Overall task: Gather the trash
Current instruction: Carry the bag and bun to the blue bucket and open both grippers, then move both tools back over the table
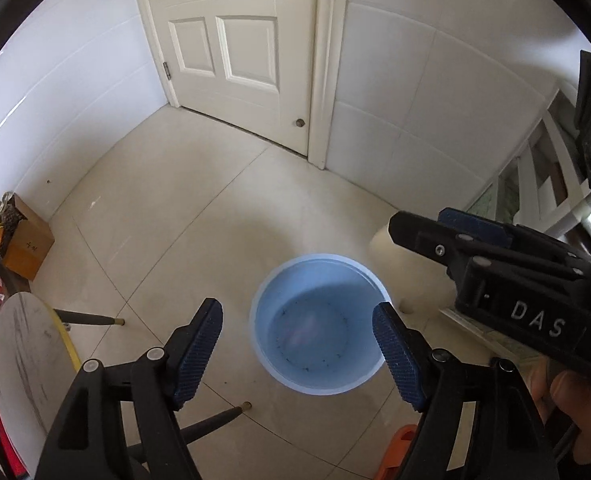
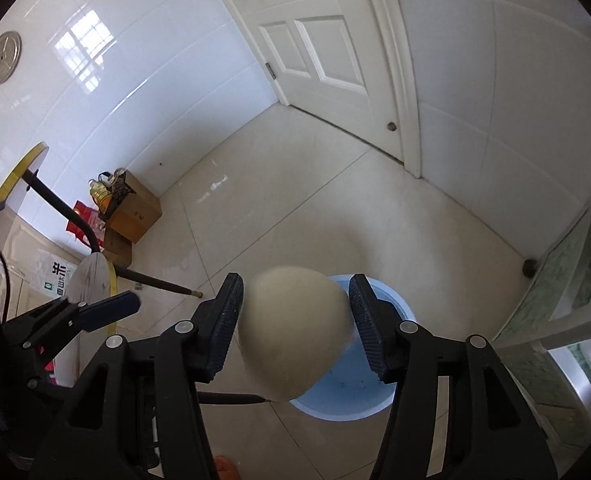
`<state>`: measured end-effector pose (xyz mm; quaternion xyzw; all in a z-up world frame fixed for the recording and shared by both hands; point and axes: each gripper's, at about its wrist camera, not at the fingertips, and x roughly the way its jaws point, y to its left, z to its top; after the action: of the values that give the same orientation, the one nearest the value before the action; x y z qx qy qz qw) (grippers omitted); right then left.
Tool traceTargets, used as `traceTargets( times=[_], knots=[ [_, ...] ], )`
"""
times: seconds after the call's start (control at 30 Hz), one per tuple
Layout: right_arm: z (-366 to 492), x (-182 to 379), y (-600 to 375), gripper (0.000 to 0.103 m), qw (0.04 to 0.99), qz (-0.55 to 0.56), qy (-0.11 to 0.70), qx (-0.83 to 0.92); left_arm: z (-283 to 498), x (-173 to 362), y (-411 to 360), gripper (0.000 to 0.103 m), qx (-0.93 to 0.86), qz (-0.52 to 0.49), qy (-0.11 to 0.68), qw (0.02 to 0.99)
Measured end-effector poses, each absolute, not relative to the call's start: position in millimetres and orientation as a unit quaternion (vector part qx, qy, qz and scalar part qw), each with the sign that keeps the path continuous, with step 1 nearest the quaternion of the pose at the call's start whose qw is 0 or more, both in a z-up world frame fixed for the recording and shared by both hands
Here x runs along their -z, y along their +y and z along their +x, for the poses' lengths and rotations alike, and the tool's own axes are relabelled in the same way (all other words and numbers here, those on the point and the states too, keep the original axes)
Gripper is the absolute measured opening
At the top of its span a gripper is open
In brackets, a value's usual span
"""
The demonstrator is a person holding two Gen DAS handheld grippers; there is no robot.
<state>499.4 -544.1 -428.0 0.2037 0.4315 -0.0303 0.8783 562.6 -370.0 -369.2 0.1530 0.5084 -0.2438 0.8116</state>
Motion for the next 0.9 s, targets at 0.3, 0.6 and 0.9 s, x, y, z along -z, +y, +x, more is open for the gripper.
traceTargets(
  times=[0.3, 0.6, 0.9],
  knots=[
    [459, 355, -533, 0.068, 0.904, 0.177, 0.386, 0.043, 485, 279, -326, 0.074, 0.247, 0.13, 0.445, 0.851],
    [366, 224, -443, 0.086, 0.953, 0.083, 0.289, 0.042, 364, 159, -233, 0.091, 0.217, 0.092, 0.329, 0.914],
    [311, 146, -321, 0.097, 0.974, 0.016, 0.224, -0.013, 251, 101, -113, 0.102, 0.152, 0.058, 0.247, 0.955]
  ],
)
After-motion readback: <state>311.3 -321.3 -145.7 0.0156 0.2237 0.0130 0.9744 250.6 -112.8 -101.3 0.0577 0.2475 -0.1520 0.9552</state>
